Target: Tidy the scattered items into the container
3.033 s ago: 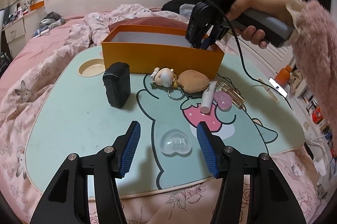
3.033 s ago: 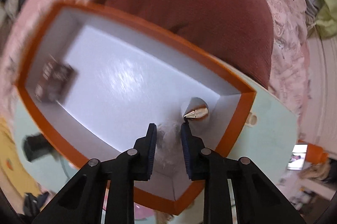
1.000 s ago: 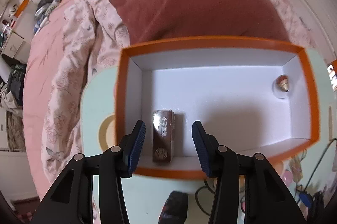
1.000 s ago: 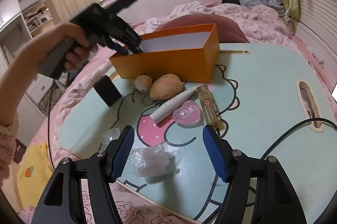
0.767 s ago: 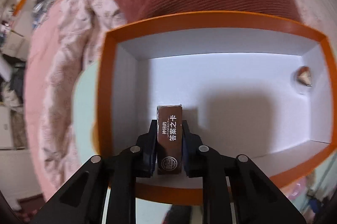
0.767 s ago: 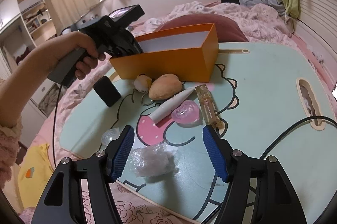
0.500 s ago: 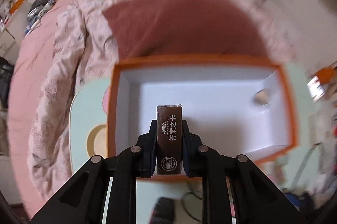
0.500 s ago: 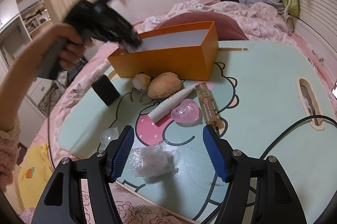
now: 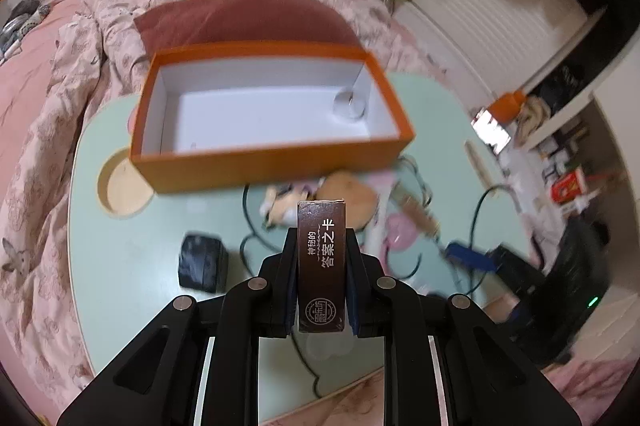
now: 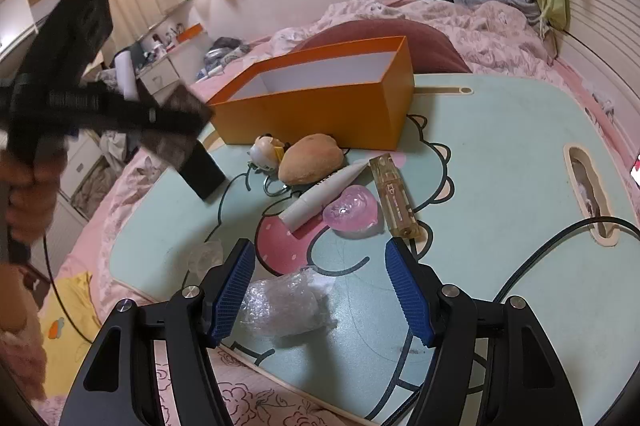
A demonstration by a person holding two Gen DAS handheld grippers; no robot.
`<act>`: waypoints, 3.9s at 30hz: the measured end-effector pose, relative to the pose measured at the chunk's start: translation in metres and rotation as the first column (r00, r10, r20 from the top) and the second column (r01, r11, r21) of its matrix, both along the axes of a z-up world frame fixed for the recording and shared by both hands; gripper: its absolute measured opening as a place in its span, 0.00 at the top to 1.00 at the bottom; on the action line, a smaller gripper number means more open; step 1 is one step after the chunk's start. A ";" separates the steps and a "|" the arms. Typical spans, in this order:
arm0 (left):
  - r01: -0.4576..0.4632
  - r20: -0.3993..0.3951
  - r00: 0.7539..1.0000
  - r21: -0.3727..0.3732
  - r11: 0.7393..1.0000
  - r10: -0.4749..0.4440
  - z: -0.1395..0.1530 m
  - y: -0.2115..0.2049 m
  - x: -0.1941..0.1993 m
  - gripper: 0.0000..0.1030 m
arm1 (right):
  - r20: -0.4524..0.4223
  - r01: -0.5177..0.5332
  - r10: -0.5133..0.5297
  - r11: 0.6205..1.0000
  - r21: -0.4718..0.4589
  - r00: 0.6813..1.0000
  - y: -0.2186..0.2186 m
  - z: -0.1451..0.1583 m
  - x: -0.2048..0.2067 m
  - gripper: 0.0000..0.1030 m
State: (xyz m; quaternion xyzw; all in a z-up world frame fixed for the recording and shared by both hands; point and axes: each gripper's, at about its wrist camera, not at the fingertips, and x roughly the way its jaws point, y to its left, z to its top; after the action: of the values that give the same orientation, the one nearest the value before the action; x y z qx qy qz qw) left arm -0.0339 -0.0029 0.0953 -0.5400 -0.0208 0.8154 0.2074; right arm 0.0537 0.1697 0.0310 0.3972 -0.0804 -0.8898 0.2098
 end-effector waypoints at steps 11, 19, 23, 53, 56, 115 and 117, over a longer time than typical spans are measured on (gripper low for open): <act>-0.065 -0.084 0.994 -0.021 0.998 0.063 -0.010 -0.008 0.012 0.56 | 0.020 -0.009 0.009 1.000 -0.008 1.000 0.002 0.000 -0.006 0.34; -0.153 -0.215 0.962 0.072 0.986 0.165 0.007 -0.042 0.042 0.36 | -0.006 -0.117 0.118 0.984 0.136 0.993 -0.006 0.081 -0.075 0.53; -0.174 -0.211 0.957 0.123 0.977 0.197 0.007 -0.053 0.053 0.36 | 0.131 -0.200 0.160 0.889 0.412 0.978 -0.054 0.095 -0.146 0.55; -0.193 -0.188 0.952 0.240 0.951 0.241 0.001 -0.081 0.072 0.36 | 0.375 -0.237 0.096 0.906 0.352 0.922 -0.058 0.053 -0.236 0.72; -0.222 -0.186 0.945 0.239 0.945 0.269 -0.003 -0.085 0.074 0.36 | 0.295 -0.274 0.186 0.916 0.294 0.937 -0.047 0.078 -0.189 0.72; -0.231 -0.111 0.970 -0.149 0.962 0.215 -0.004 -0.015 -0.081 0.31 | -0.059 0.140 -0.127 0.892 0.431 0.990 -0.035 0.069 -0.170 0.45; -0.241 -0.118 0.967 -0.149 0.959 0.224 -0.005 -0.017 -0.077 0.31 | -0.080 0.145 -0.121 0.878 0.457 0.989 -0.039 0.068 -0.166 0.45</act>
State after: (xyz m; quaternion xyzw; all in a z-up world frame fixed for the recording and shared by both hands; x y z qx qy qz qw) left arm -0.1104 -0.0196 0.0906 -0.5074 -0.0073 0.8591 0.0661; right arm -0.1125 0.1304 0.0989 0.4073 0.1112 -0.9051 0.0497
